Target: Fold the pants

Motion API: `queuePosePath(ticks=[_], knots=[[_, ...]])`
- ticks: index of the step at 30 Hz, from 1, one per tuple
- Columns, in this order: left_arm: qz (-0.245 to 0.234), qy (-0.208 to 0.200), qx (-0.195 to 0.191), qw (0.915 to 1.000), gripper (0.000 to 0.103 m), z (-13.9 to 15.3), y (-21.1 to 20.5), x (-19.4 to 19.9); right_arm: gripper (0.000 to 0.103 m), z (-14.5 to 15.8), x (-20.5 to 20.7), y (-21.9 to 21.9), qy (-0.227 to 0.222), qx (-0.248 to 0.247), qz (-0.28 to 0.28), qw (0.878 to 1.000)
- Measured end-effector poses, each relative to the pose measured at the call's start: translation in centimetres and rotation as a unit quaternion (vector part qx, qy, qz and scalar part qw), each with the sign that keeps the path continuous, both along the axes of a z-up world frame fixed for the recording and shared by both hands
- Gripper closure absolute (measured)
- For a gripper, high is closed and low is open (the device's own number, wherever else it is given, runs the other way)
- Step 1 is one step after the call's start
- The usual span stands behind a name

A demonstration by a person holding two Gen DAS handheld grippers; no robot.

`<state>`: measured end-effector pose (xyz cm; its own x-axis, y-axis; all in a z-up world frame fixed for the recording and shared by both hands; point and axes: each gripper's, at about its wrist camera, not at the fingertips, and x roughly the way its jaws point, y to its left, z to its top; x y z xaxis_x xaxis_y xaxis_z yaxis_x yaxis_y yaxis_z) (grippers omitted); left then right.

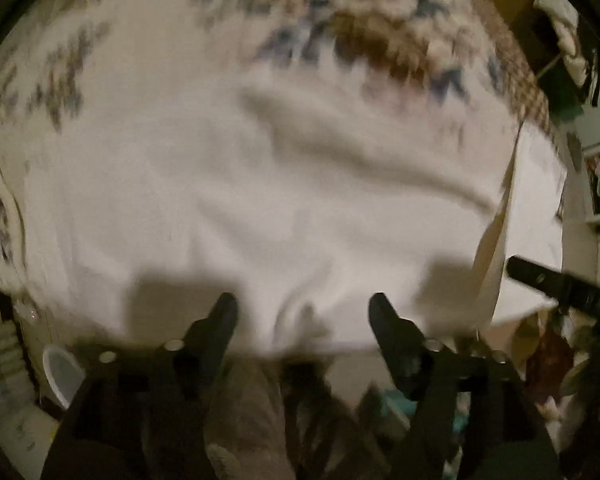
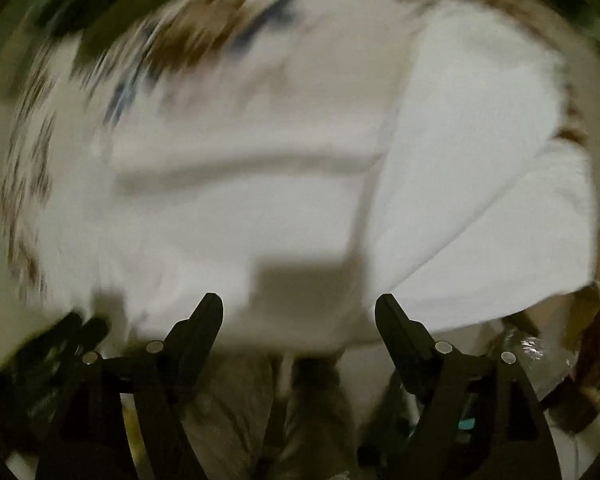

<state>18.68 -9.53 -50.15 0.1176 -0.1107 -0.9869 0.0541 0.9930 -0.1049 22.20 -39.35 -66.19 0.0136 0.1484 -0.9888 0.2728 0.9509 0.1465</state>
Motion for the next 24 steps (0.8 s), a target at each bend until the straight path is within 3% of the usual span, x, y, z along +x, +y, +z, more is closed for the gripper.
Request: queuePosePath(ticks=[4, 7, 9, 10, 12, 13, 14, 19, 21, 24], knots=[[-0.011, -0.047, 0.031, 0.9984, 0.03, -0.8, -4.1, 5.5, 0.022, 0.5, 4.6, -5.7, -0.029, -0.082, -0.063, 0.994], [-0.02, -0.049, 0.045, 0.9976, 0.03, -2.2, -6.8, 9.3, 0.022, -1.5, 8.5, -9.3, -0.029, -0.117, -0.1, 0.988], [-0.032, -0.052, 0.05, 0.9969, 0.03, -2.6, -8.0, 11.0, 0.025, -3.6, 9.6, -11.1, -0.005, -0.135, -0.116, 0.984], [-0.038, -0.054, 0.052, 0.9965, 0.03, -2.7, -8.6, 11.5, 0.03, -4.3, 9.6, -11.8, 0.01, -0.142, -0.123, 0.982], [-0.053, -0.054, 0.052, 0.9958, 0.03, -2.4, -9.6, 12.2, 0.062, -4.4, 8.1, -13.1, 0.018, -0.138, -0.142, 0.98], [-0.057, -0.055, 0.048, 0.9957, 0.03, -2.3, -9.9, 12.3, 0.073, -3.5, 6.5, -14.1, 0.006, -0.128, -0.157, 0.979], [-0.062, -0.057, 0.043, 0.9955, 0.03, -2.1, -10.4, 12.3, 0.092, -2.4, 4.4, -15.1, -0.003, -0.126, -0.176, 0.976], [-0.089, -0.038, 0.028, 0.9949, 0.03, -2.3, -12.1, 10.5, 0.096, 1.9, -10.2, -20.3, -0.023, -0.126, -0.295, 0.947], [-0.094, -0.023, 0.024, 0.995, 0.03, -3.0, -12.9, 9.2, 0.096, 1.7, -15.6, -22.8, -0.005, -0.12, -0.335, 0.934], [-0.101, -0.007, 0.02, 0.9947, 0.03, -4.0, -14.1, 7.8, 0.098, -0.7, -23.3, -25.7, 0.005, -0.07, -0.411, 0.909]])
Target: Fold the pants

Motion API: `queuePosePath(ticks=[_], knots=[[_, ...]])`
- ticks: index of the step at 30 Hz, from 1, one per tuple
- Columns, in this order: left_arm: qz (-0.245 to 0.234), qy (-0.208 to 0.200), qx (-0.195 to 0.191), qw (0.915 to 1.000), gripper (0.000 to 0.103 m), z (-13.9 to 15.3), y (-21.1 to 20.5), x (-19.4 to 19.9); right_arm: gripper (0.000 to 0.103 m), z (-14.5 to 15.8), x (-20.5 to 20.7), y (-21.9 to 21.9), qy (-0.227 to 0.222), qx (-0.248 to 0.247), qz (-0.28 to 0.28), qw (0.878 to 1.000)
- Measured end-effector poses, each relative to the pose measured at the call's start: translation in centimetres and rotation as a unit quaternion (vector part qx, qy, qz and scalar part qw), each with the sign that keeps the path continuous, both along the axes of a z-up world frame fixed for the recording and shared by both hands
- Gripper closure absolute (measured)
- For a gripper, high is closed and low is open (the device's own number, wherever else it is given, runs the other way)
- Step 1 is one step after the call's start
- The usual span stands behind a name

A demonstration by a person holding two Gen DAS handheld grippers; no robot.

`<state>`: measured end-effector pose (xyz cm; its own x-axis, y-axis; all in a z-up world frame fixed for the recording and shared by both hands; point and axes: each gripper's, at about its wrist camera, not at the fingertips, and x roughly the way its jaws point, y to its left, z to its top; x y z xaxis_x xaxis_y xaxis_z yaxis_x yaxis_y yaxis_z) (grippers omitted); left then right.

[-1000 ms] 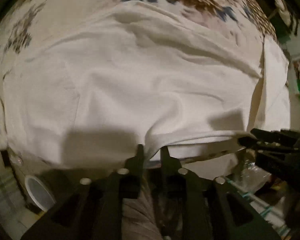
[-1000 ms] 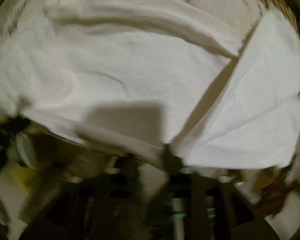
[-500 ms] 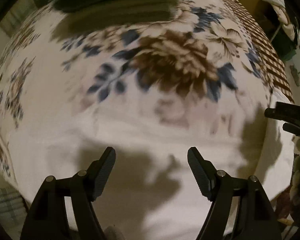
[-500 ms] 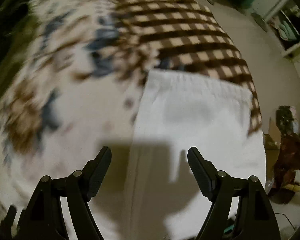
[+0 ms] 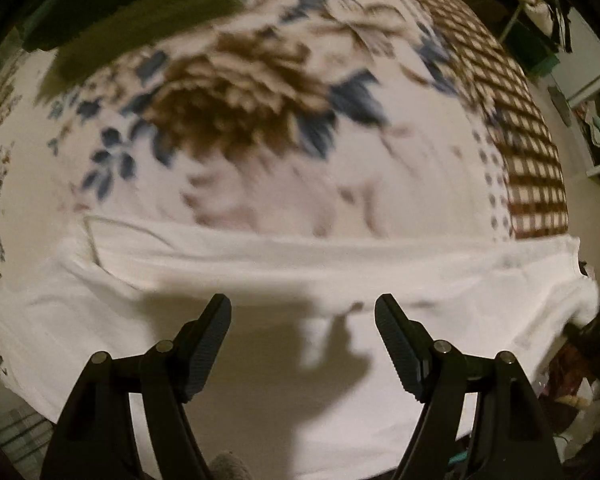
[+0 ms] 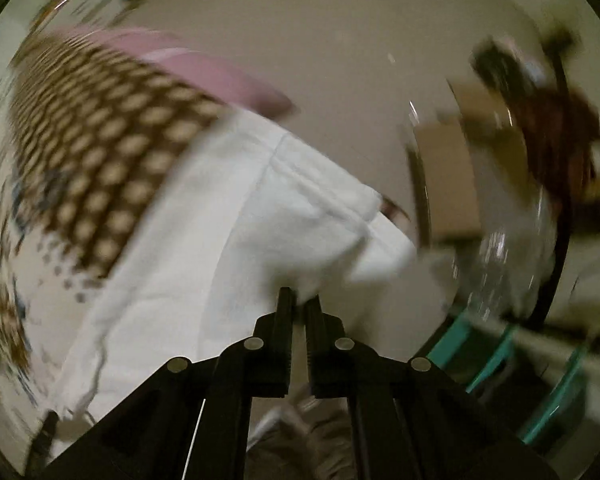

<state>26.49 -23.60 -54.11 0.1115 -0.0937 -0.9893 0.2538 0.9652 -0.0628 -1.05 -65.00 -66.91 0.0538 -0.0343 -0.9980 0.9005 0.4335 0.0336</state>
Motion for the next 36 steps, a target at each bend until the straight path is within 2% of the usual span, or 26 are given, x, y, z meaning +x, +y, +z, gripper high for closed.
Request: queuePosePath(ticks=[3, 5, 6, 7, 9, 12, 13, 14, 15, 18, 20, 22, 24, 26, 27, 28, 30, 32, 33, 36], knots=[[-0.013, 0.0, 0.002, 0.9999, 0.03, -0.5, -1.1, -0.9, 0.099, -0.9, -3.1, -0.4, -0.035, 0.012, -0.028, 0.999], [-0.019, -0.002, -0.002, 0.9998, 0.03, -0.3, -1.6, -1.2, 0.099, -0.2, -1.7, 0.8, -0.078, 0.01, -0.026, 0.997], [-0.02, -0.005, -0.004, 0.9998, 0.03, -0.1, -1.7, -1.2, 0.099, 1.5, -2.3, 1.3, -0.12, 0.006, -0.019, 0.993], [-0.021, -0.01, -0.009, 0.9997, 0.03, 0.4, -1.9, -1.2, 0.099, 2.3, 0.8, 1.4, -0.146, 0.005, -0.016, 0.989], [-0.02, -0.023, -0.016, 0.9994, 0.03, 1.3, -1.9, -1.0, 0.099, 6.1, 3.2, 2.1, -0.22, 0.002, -0.004, 0.975], [-0.012, -0.047, -0.037, 0.9982, 0.03, 3.2, -1.9, -0.5, 0.099, 11.3, 2.9, 3.5, -0.316, -0.031, 0.034, 0.948], [-0.012, -0.055, -0.039, 0.9977, 0.03, 3.5, -1.9, -0.5, 0.099, 12.2, 2.8, 3.6, -0.324, -0.04, 0.04, 0.944], [-0.016, -0.063, -0.039, 0.9971, 0.03, 3.7, -2.1, -0.6, 0.099, 12.3, 2.2, 3.4, -0.326, -0.045, 0.043, 0.943], [-0.02, -0.067, -0.037, 0.9968, 0.03, 3.5, -2.6, -0.4, 0.099, 11.7, 1.6, 3.3, -0.308, -0.053, 0.045, 0.949], [-0.024, -0.062, -0.029, 0.9973, 0.03, 2.4, -3.5, -0.2, 0.099, 6.1, -0.9, 1.3, -0.23, -0.041, 0.02, 0.972], [-0.022, -0.054, -0.025, 0.998, 0.03, 1.4, -3.4, -0.5, 0.098, 1.3, -3.1, 0.8, -0.177, -0.005, 0.004, 0.984], [-0.02, -0.044, -0.02, 0.9986, 0.03, 0.9, -3.2, -0.9, 0.089, -1.2, -4.1, 0.8, -0.104, 0.012, 0.011, 0.994], [-0.008, -0.033, -0.025, 0.9991, 0.03, 0.7, -2.0, -1.2, 0.053, -1.6, -5.2, 0.9, -0.074, 0.013, 0.012, 0.997], [0.006, -0.027, -0.024, 0.9993, 0.028, 0.9, -0.6, -1.6, 0.051, 1.6, -5.5, 2.8, -0.059, -0.002, 0.027, 0.998], [0.014, -0.021, -0.024, 0.9994, 0.019, 1.1, 0.7, -1.9, 0.051, 3.2, -4.7, 3.9, -0.059, -0.007, 0.044, 0.997], [0.019, -0.017, -0.021, 0.9995, 0.016, 1.1, 1.6, -2.1, 0.051, 5.0, -3.2, 5.2, -0.057, -0.004, 0.067, 0.996], [0.038, -0.009, -0.011, 0.9992, 0.015, 1.5, 4.5, -2.2, 0.051, 7.1, -0.4, 9.0, -0.068, 0.018, 0.122, 0.99], [0.063, -0.009, 0.001, 0.998, 0.015, 2.0, 8.0, -2.0, 0.051, 8.9, 4.0, 14.7, -0.082, 0.075, 0.197, 0.974], [0.077, -0.013, 0.011, 0.9969, 0.015, 2.3, 9.9, -1.7, 0.051, 9.6, 6.4, 17.2, -0.09, 0.102, 0.233, 0.963], [0.119, -0.039, 0.055, 0.9906, 0.015, 2.8, 15.7, -0.5, 0.051, 11.8, 14.7, 26.5, -0.114, 0.161, 0.35, 0.916]])
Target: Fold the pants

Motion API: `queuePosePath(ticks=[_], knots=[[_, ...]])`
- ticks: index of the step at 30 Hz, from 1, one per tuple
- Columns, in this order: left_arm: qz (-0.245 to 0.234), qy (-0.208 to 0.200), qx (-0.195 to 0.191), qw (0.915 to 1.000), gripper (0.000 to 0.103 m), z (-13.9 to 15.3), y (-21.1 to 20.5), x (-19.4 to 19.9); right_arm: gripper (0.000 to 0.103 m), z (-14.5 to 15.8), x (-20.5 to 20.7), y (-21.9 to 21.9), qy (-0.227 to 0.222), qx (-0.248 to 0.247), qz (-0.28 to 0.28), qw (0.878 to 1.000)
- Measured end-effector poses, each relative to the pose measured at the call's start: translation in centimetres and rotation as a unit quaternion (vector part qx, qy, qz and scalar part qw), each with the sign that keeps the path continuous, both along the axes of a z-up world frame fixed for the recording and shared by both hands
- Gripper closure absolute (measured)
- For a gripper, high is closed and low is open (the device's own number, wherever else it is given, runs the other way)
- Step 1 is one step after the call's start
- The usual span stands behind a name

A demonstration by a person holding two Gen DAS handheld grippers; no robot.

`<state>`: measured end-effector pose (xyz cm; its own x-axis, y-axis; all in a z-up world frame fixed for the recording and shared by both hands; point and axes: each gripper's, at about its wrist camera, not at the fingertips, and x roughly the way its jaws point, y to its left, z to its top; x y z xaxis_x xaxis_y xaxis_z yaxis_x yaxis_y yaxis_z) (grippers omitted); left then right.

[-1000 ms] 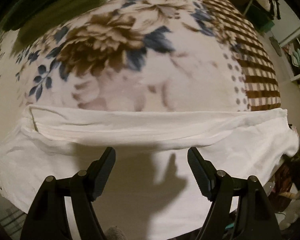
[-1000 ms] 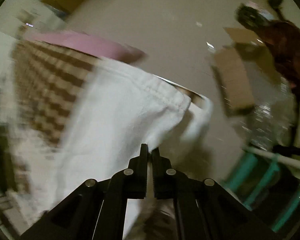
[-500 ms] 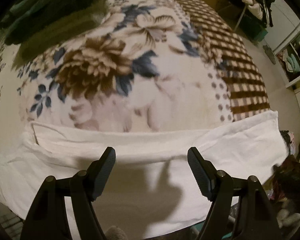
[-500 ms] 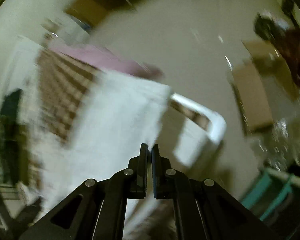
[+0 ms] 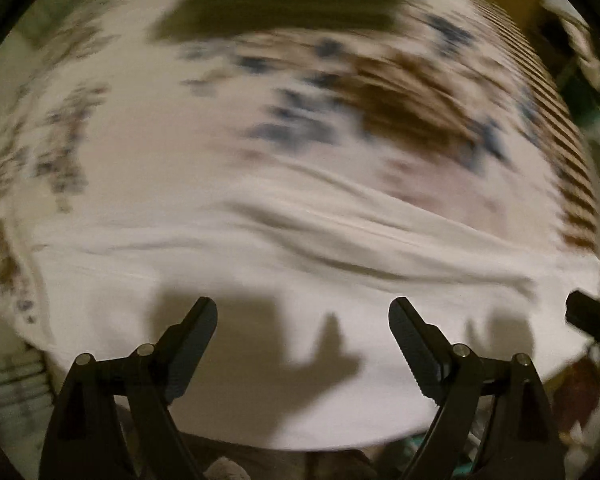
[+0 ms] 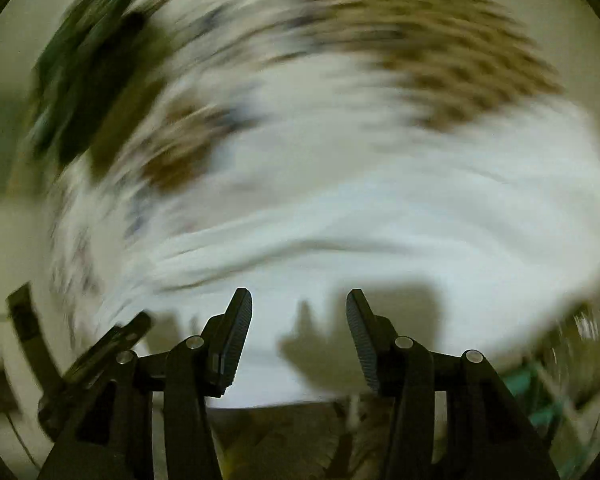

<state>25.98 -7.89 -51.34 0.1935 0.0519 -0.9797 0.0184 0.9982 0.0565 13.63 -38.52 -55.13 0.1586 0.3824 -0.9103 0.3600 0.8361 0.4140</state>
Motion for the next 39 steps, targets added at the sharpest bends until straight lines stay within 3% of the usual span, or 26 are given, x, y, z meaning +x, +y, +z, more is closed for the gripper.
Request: queuePosePath(ticks=[1, 3, 6, 7, 8, 9, 10, 12, 15, 19, 22, 24, 27, 30, 33, 35, 37, 38, 39], knots=[[0.011, -0.005, 0.015, 0.9998, 0.015, -0.1, 1.5, 0.4, 0.051, 0.0, 2.8, 4.0, -0.007, 0.013, 0.062, 0.998], [0.04, -0.004, 0.04, 0.9984, 0.015, -0.9, 5.1, 1.4, 0.051, -0.9, 6.5, 9.3, -0.015, -0.008, 0.149, 0.989], [0.066, 0.011, 0.044, 0.9968, 0.015, -2.2, 8.6, 2.5, 0.051, -3.2, 10.0, 16.4, 0.0, -0.033, 0.269, 0.963], [0.072, 0.016, 0.046, 0.9963, 0.015, -2.7, 9.6, 2.9, 0.051, -4.3, 10.6, 18.8, 0.013, -0.05, 0.313, 0.948], [0.074, 0.019, 0.044, 0.9961, 0.015, -3.0, 10.4, 3.2, 0.06, -5.4, 10.7, 20.8, 0.026, -0.081, 0.355, 0.931], [0.076, 0.02, 0.04, 0.9961, 0.015, -3.2, 10.9, 3.5, 0.099, -6.3, 10.8, 21.4, 0.028, -0.095, 0.376, 0.921], [0.077, 0.021, 0.035, 0.9962, 0.015, -3.1, 11.2, 3.7, 0.098, -6.5, 10.8, 22.3, 0.029, -0.104, 0.385, 0.917], [0.077, 0.019, 0.024, 0.9966, 0.015, -3.0, 12.0, 4.2, 0.099, -5.9, 11.1, 22.2, 0.028, -0.109, 0.363, 0.925], [0.075, 0.012, 0.009, 0.9971, 0.015, -2.8, 12.1, 5.0, 0.1, -4.6, 11.7, 20.6, 0.032, -0.087, 0.296, 0.951], [0.068, 0.022, 0.017, 0.9973, 0.015, -4.0, 11.5, 6.3, 0.098, -7.8, 12.0, 18.6, 0.079, -0.04, 0.205, 0.975], [0.068, 0.032, 0.001, 0.9972, 0.015, -3.9, 11.3, 6.8, 0.091, -9.1, 11.8, 16.4, 0.111, 0.032, 0.138, 0.984], [0.059, 0.024, -0.013, 0.9979, 0.015, -2.9, 10.6, 6.7, 0.051, -6.9, 10.6, 14.6, 0.098, 0.052, 0.102, 0.989], [0.036, 0.022, -0.03, 0.9986, 0.015, -2.1, 8.6, 6.6, 0.044, -2.4, 7.5, 10.5, 0.081, -0.026, 0.067, 0.994], [0.001, 0.026, -0.037, 0.999, 0.015, -2.7, 5.3, 6.6, 0.044, -1.9, 5.6, 5.1, 0.121, -0.023, -0.038, 0.992], [-0.027, 0.018, -0.02, 0.9993, 0.015, -3.8, 2.3, 7.0, 0.044, -3.7, 1.3, -0.8, 0.151, 0.03, -0.172, 0.973], [-0.038, 0.014, -0.002, 0.9992, 0.015, -4.6, 1.0, 7.5, 0.045, -4.7, 0.0, -1.7, 0.151, 0.039, -0.221, 0.963], [-0.047, 0.013, 0.018, 0.9986, 0.015, -5.8, 0.1, 8.2, 0.069, -6.4, -0.1, -3.7, 0.167, 0.039, -0.263, 0.949], [-0.049, 0.014, 0.025, 0.9984, 0.015, -6.2, 0.1, 8.5, 0.087, -6.9, -0.3, -4.3, 0.177, 0.032, -0.279, 0.943], [-0.048, 0.014, 0.03, 0.9983, 0.015, -6.5, -0.5, 8.7, 0.089, -7.0, -1.0, -4.4, 0.181, 0.023, -0.294, 0.938]])
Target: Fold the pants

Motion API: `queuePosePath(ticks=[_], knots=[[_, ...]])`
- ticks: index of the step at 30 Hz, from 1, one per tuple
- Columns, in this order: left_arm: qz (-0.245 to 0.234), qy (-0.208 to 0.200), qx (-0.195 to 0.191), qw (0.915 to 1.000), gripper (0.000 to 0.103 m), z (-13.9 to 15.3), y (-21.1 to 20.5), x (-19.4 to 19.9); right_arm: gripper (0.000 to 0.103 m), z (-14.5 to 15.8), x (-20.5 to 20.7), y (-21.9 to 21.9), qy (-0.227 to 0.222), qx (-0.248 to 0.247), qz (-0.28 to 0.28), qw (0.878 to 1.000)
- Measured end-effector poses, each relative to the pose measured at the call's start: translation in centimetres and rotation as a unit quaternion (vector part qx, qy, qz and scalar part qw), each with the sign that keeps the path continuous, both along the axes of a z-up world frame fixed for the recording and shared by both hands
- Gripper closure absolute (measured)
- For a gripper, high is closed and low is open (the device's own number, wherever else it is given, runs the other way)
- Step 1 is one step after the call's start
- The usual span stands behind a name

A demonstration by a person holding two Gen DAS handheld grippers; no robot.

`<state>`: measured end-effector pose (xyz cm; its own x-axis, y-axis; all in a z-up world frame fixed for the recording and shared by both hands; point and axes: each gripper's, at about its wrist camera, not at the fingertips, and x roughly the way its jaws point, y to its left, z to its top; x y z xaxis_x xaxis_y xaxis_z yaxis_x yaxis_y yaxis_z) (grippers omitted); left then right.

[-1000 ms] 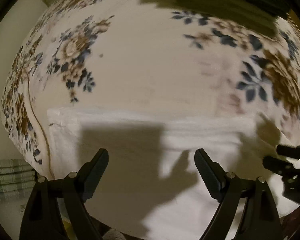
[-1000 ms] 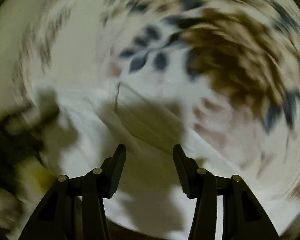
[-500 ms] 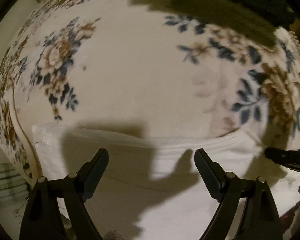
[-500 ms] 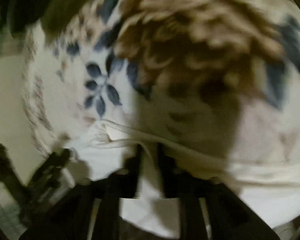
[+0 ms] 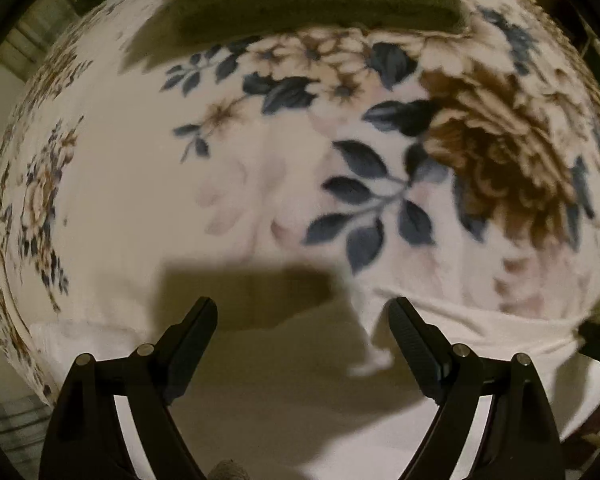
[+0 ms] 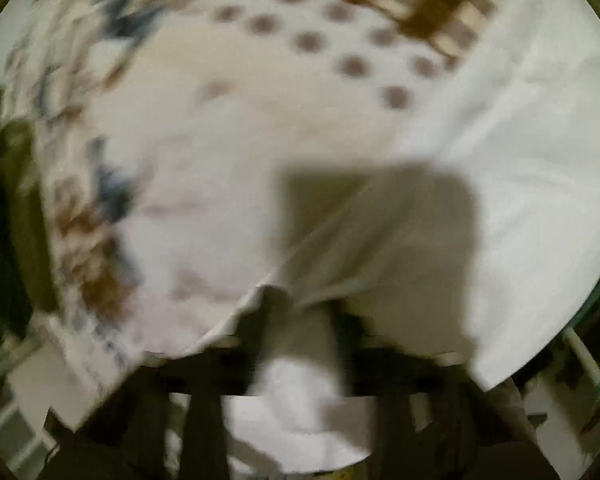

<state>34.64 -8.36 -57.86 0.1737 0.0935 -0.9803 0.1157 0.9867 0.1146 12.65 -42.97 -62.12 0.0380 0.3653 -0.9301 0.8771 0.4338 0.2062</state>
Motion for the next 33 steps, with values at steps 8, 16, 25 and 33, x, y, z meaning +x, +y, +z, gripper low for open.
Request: queuePosePath(ticks=[8, 16, 25, 33], knots=[[0.008, 0.0, 0.002, 1.0, 0.013, -1.7, 1.2, 0.9, 0.096, 3.1, -1.6, -0.9, -0.061, -0.019, -0.036, 0.997], [0.018, -0.01, -0.005, 0.9998, 0.013, 1.7, 0.9, 0.7, 0.021, 2.1, -2.8, -4.5, -0.104, 0.039, 0.014, 0.994], [-0.031, 0.018, -0.072, 0.9967, 0.013, 5.0, -6.4, -6.0, 0.023, 10.7, -20.5, -17.4, -0.102, -0.137, -0.016, 0.985], [-0.107, 0.054, -0.063, 0.9908, 0.013, 0.5, -18.2, -10.4, 0.049, 4.8, -27.9, -28.2, -0.098, -0.108, -0.13, 0.981]])
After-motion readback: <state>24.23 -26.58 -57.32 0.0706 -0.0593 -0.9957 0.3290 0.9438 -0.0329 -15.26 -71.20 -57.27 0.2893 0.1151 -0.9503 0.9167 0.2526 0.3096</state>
